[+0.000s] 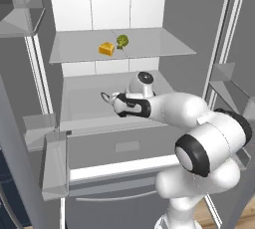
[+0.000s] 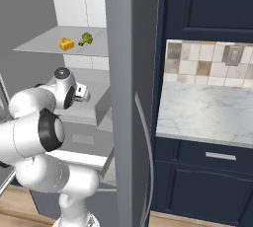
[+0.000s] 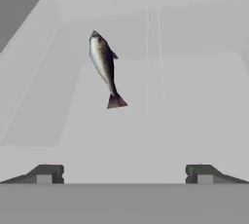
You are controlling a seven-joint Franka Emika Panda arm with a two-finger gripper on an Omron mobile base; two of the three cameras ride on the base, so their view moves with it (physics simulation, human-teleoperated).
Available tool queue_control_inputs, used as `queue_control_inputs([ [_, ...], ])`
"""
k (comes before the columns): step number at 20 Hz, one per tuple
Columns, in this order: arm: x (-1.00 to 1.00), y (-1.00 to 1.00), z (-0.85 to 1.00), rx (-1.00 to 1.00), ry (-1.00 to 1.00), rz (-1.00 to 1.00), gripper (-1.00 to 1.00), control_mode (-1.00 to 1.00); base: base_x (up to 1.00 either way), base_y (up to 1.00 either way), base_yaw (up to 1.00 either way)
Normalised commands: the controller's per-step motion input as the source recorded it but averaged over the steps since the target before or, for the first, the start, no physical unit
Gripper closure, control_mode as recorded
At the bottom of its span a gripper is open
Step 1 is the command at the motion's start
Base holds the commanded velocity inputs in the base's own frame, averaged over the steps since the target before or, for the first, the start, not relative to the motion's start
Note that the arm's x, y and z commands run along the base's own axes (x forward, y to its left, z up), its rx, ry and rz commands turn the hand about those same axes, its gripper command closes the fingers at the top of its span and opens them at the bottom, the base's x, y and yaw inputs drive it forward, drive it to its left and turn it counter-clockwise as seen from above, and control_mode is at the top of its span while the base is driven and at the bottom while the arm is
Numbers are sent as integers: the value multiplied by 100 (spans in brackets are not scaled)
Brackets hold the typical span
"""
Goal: Take the cheese, fish, and broccoli from the fridge and place them on the plate on the dining counter to create an appetizer plate.
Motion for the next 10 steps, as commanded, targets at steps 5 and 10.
queue_control_inputs([
  [5,59,20,-30,-10,0,0,-100,-100,0,0,0],
  [10,70,13,-22,-5,0,0,-100,-100,0,0,0],
])
